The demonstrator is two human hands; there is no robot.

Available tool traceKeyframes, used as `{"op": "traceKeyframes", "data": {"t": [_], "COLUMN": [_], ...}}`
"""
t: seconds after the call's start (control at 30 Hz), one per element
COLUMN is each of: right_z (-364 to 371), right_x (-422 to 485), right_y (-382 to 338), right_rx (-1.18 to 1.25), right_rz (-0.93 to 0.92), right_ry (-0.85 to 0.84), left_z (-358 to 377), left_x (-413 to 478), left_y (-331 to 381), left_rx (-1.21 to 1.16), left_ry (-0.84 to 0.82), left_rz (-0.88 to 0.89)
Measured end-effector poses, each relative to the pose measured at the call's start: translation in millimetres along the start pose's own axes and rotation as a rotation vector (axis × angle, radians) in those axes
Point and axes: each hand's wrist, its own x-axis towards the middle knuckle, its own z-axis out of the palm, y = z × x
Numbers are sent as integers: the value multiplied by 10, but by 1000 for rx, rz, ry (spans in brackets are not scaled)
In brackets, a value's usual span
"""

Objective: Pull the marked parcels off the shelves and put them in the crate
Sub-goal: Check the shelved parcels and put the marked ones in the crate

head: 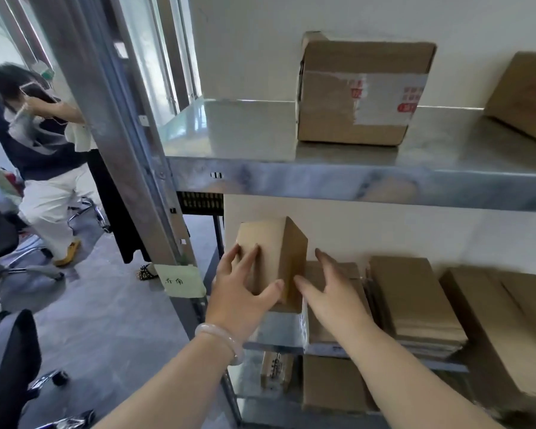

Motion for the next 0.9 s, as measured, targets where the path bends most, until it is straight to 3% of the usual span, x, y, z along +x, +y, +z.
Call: {"op": "traceKeyframes", "data": {"t": [0.1,0.3,0.43,0.6,0.9], "right_z": [3,-34,-100,-123,-133], "right_x": [46,-75,-193,-391,-662], "right_y": [-90,-202,-301,-390,-408], "right_rx": [158,447,582,545,397], "right_rz": [85,23,-83,-177,-238], "right_ry": [-69,-57,-18,34,4], "left_z": [-61,-102,-93,-105,17], "left_x": [18,25,20,-55,-157], "left_y": [74,138,108,241,536], "left_rx": [-116,-339,-236,-228,-182], "left_ry": [-9,-65,-36,-32,-110], "left_rz": [10,-9,-10,-78,-33]}}
